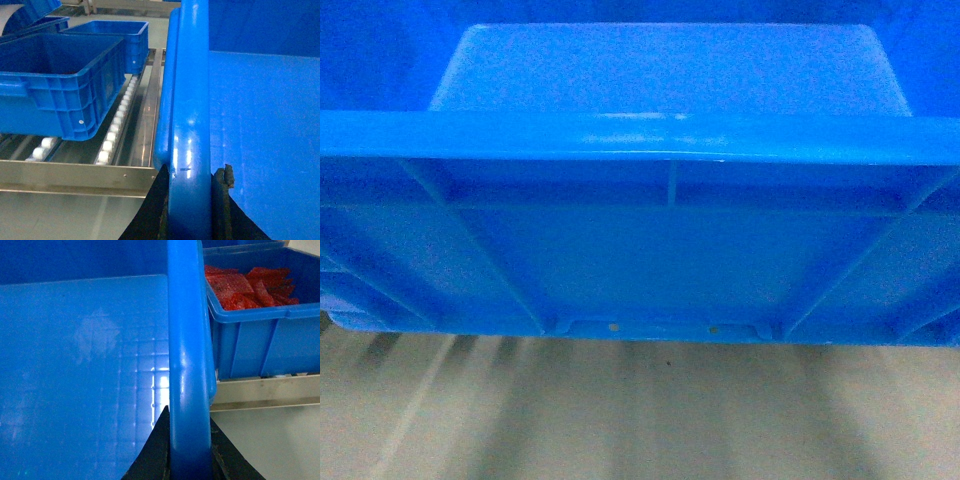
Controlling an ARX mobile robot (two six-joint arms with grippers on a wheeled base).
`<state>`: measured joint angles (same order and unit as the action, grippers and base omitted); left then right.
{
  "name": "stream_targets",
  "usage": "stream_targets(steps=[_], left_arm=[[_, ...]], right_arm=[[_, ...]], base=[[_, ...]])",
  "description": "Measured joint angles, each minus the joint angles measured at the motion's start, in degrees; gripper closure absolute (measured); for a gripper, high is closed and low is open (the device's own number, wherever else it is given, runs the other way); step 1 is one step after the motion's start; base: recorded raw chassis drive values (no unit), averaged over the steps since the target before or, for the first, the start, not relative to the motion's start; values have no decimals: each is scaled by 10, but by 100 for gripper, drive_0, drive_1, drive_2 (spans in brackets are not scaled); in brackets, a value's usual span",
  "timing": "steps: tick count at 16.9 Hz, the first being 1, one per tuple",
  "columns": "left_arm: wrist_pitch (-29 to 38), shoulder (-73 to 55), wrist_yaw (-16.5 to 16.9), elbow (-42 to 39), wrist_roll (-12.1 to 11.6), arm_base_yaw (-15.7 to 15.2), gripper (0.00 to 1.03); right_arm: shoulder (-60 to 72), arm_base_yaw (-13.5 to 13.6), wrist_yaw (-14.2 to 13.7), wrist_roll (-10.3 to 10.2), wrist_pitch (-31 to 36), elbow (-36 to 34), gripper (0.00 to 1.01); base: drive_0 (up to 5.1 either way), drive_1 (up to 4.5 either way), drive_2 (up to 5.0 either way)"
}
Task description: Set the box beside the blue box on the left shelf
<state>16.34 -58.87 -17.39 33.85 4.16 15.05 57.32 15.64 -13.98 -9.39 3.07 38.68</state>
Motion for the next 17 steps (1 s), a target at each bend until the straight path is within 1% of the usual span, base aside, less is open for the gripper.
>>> stream_targets(steps=[17], left_arm=[[0,0,0,0,0,0,93]], right_arm=[[0,0,0,0,0,0,93]], base=[[2,424,-419]])
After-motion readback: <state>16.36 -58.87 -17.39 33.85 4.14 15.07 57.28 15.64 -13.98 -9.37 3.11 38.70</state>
